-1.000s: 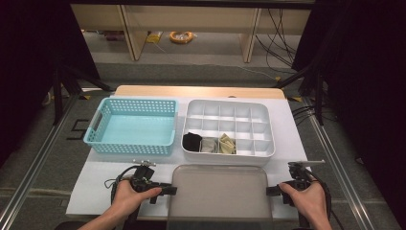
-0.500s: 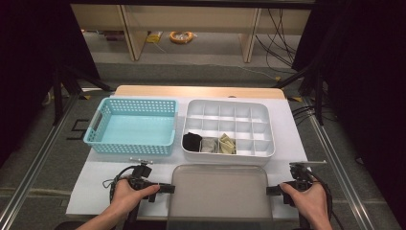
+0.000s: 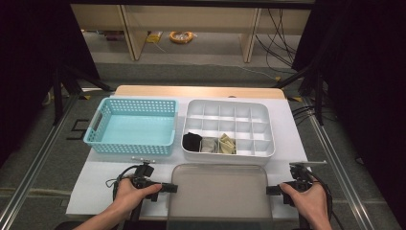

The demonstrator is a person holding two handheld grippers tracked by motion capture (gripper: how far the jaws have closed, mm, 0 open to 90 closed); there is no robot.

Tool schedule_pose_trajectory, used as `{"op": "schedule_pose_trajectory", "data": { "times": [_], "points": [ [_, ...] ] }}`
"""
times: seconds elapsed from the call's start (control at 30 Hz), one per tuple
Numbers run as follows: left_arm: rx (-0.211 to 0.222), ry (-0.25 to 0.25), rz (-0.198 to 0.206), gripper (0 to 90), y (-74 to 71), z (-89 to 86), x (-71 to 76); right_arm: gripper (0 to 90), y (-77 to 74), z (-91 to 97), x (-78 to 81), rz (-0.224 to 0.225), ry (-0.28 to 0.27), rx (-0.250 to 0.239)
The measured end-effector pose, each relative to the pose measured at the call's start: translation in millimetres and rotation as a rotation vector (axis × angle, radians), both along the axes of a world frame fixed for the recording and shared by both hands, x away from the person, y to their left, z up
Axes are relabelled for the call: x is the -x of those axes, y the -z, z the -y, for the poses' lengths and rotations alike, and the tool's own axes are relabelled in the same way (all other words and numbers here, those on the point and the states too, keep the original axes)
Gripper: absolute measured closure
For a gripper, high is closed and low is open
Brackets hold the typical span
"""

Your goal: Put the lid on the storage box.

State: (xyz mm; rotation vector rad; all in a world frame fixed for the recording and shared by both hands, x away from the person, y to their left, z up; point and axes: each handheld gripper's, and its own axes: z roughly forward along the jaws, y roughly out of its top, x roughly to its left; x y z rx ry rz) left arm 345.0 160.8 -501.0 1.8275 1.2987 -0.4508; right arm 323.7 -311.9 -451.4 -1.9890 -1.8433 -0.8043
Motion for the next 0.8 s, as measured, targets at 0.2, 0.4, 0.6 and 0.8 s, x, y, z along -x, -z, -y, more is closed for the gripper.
{"op": "schedule_pose_trajectory", "data": {
  "times": [0.2,0.4,0.6,0.8],
  "points": [
    [0.026,-0.047,-0.008,70.3,-5.0,-0.1,2.2,81.0,1.1,-0.2,2.4,0.028,0.003,0.009],
    [0.035,-0.054,0.047,73.0,-14.1,-4.8,0.6,80.8,-4.8,-0.6,7.3,0.119,-0.009,0.033],
    [0.081,-0.051,0.09,74.9,-25.5,-8.7,-2.3,80.3,-16.5,-5.8,12.7,0.155,0.025,-0.007],
    [0.077,-0.058,0.111,75.9,-41.9,-7.4,-4.1,80.0,-22.5,-2.3,10.8,0.229,0.006,0.043]
  ]
}}
